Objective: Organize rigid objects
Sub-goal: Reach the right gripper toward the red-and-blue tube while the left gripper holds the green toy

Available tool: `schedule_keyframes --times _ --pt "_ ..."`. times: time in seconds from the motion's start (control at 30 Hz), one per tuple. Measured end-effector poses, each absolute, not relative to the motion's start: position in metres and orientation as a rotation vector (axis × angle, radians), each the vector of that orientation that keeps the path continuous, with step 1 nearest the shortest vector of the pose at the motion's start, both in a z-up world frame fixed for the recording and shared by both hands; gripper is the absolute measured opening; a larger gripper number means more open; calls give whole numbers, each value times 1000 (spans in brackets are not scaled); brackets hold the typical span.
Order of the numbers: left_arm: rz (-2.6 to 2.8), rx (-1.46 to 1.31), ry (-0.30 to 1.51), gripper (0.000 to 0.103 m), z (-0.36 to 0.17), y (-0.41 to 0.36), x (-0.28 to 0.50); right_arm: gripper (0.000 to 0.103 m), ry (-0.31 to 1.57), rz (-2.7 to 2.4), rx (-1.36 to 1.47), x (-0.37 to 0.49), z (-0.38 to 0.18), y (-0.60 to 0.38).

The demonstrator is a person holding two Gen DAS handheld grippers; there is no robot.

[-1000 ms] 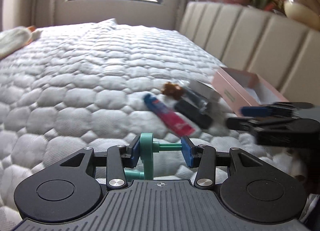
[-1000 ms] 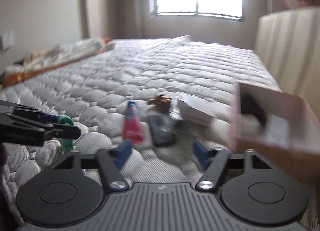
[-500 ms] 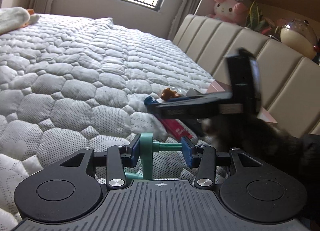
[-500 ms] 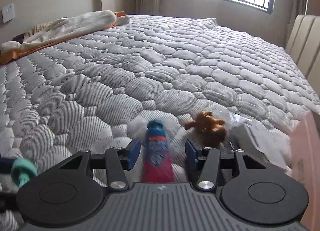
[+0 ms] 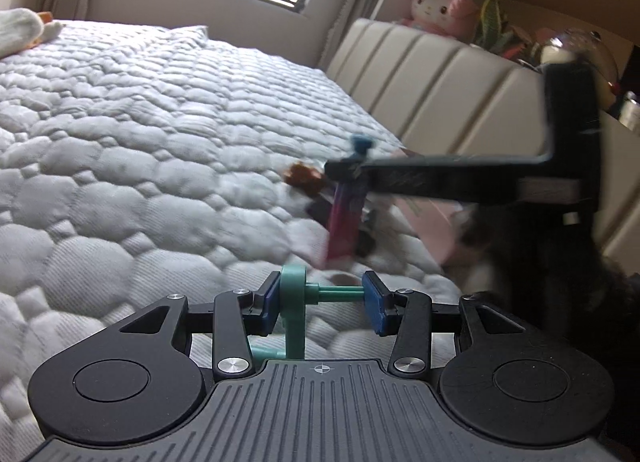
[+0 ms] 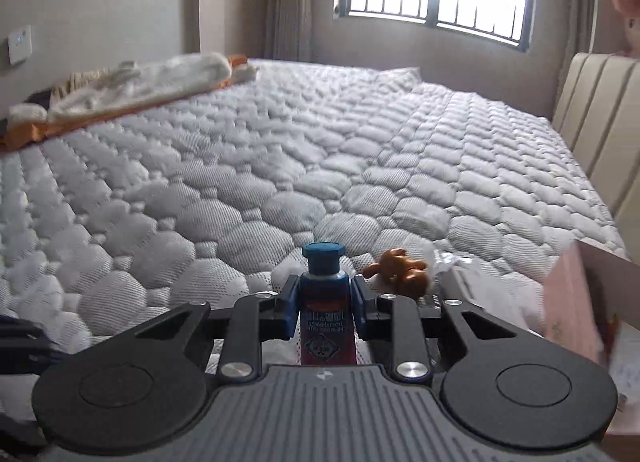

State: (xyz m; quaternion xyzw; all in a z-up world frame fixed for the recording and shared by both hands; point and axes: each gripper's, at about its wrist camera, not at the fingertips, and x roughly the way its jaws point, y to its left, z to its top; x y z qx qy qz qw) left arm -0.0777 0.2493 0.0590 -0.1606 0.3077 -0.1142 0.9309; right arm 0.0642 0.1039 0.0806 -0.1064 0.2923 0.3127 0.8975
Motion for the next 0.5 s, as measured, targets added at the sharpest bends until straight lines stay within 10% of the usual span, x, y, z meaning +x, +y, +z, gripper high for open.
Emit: schedule_keyframes --times 0.5 --pt "-388 -141 699 47 87 104 -92 25 518 476 -243 -73 115 -73"
